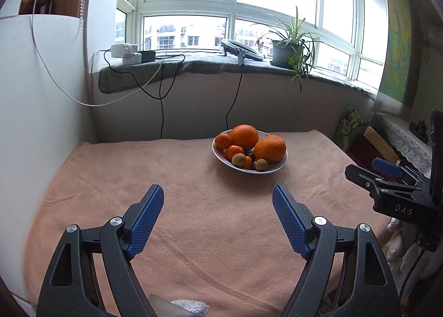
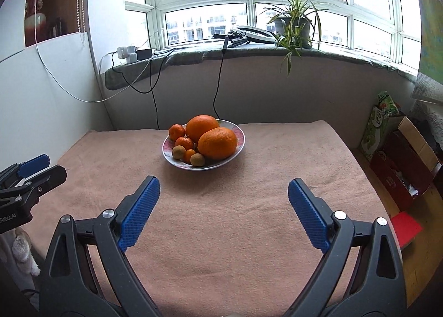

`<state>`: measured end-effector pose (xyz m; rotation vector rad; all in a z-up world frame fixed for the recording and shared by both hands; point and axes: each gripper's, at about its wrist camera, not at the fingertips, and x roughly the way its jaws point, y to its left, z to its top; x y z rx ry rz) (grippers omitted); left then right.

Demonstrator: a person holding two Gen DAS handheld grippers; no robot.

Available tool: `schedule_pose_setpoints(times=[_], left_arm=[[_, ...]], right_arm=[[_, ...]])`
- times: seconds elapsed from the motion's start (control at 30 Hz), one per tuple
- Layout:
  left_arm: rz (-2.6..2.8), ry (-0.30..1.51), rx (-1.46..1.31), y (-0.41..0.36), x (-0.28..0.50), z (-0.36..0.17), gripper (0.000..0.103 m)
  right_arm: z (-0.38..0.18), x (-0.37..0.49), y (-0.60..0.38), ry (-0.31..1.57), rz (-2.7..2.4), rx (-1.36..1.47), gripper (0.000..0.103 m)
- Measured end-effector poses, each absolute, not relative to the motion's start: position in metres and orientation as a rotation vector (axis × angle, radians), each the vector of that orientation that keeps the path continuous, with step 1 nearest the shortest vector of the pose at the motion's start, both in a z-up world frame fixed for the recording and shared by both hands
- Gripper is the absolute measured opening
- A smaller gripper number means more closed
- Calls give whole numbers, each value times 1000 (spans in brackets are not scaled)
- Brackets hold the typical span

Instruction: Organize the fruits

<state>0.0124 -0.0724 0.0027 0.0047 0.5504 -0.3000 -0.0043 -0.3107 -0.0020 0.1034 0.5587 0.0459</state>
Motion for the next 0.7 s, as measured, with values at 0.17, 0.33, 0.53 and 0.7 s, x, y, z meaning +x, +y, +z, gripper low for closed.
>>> schedule_pose_setpoints(times=[0.17, 0.33, 0.53, 0.7], left_arm=[[-295, 556, 1, -72, 8, 3, 81], [-294, 561, 5, -75, 9, 1, 81], [-296, 567, 11, -77, 9, -1, 81], [-298, 567, 9, -76, 9, -1, 81]], right_arm=[[-5, -6, -311, 566, 44, 104, 96], [-5, -6, -310, 566, 44, 98, 96], [-6, -5, -310, 571, 48, 107, 96], [-6, -4, -310, 571, 50, 109, 96]])
